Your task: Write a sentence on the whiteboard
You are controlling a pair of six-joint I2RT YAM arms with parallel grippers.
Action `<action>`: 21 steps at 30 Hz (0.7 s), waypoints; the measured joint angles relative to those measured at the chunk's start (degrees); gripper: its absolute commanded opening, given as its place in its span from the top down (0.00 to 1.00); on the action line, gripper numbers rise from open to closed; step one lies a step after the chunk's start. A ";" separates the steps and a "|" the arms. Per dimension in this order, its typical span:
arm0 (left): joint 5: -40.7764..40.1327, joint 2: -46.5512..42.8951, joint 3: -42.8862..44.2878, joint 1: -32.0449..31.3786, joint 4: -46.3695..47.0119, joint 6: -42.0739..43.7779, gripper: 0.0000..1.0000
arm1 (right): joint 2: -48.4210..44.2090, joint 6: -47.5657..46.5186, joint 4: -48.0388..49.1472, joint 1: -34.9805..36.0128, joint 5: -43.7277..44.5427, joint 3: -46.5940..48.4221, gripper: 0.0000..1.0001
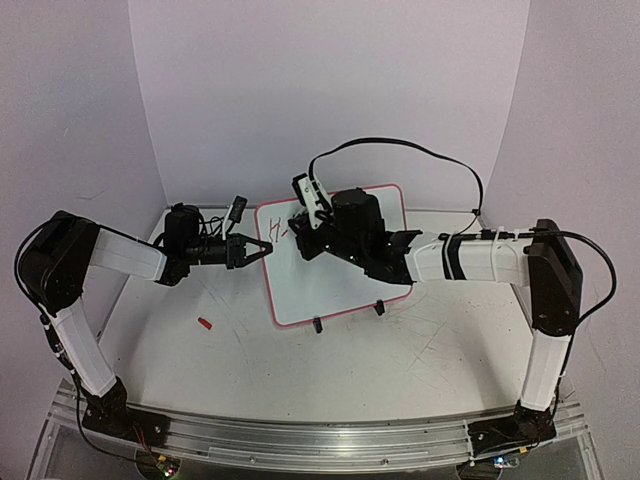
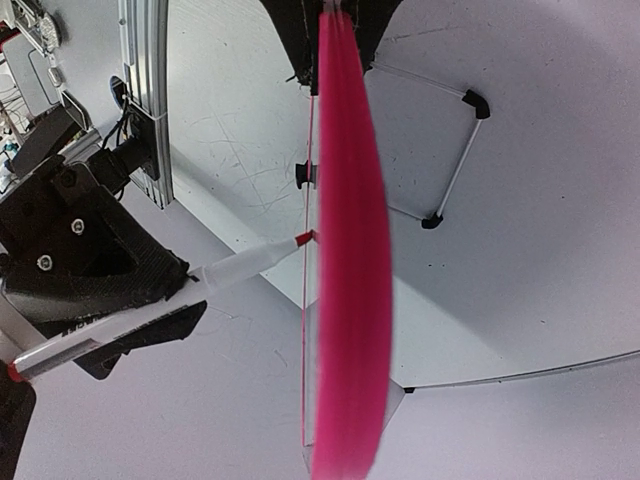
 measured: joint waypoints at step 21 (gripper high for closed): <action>0.02 0.00 0.00 0.00 -0.14 0.00 1.00 | 0.67 0.49 0.20 -0.85 -0.62 2.51 1.00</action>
